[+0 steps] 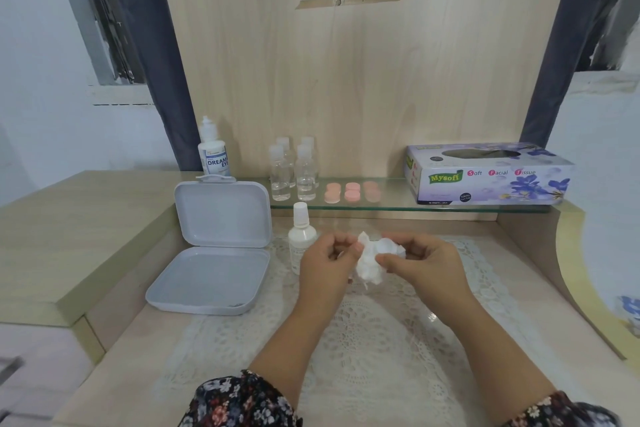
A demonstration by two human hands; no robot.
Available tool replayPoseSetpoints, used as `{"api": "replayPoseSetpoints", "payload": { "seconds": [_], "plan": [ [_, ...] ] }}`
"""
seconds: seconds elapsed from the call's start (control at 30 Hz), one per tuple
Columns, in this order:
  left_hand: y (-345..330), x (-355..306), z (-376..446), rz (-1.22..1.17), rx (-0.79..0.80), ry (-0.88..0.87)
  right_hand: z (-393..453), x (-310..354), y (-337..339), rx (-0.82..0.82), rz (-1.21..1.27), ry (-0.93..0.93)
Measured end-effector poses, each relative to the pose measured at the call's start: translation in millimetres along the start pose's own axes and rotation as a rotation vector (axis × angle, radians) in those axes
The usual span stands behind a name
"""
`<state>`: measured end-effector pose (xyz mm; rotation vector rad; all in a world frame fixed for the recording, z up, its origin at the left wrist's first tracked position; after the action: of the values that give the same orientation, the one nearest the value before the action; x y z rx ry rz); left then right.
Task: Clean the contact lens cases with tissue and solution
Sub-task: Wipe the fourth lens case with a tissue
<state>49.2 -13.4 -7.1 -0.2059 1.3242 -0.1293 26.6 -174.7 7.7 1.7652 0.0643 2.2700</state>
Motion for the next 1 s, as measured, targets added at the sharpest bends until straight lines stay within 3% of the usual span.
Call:
{"api": "replayPoseSetpoints", "payload": {
  "seconds": [0.27, 0.47, 0.67, 0.87, 1.0],
  "plan": [
    [2.5, 11.0, 2.6, 0.047, 0.006, 0.140, -4.5, 1.3, -4.0, 0.022, -0.134, 0.077],
    [4.9, 9.2, 2.5, 0.157, -0.058, 0.073, -10.4, 7.1, -9.7, 0.050, -0.195, 0.132],
    [4.8, 13.0, 1.5, 0.053, -0.018, 0.236, -11.5, 11.2, -10.8, 0.043, -0.288, 0.197],
    [5.7, 10.3, 1.3, 0.091, -0.095, 0.089, -10.8, 8.3, -11.3, 0.038, -0.273, 0.183],
    [3.0, 5.3, -1.5, -0.061, -0.087, 0.090, -6.1, 2.3, -6.4, -0.012, -0.142, 0.121]
  ]
}}
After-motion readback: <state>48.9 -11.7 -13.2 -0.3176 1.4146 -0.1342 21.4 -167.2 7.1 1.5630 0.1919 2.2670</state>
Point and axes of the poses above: each hand's wrist, its own z-axis towards the middle knuckle, its own y-axis out of the back of the hand, x = y × z, the point moved 6 cm from there along z, towards the middle knuckle, and after that the axes turned 13 degrees about -z, right-handed, at the moved point
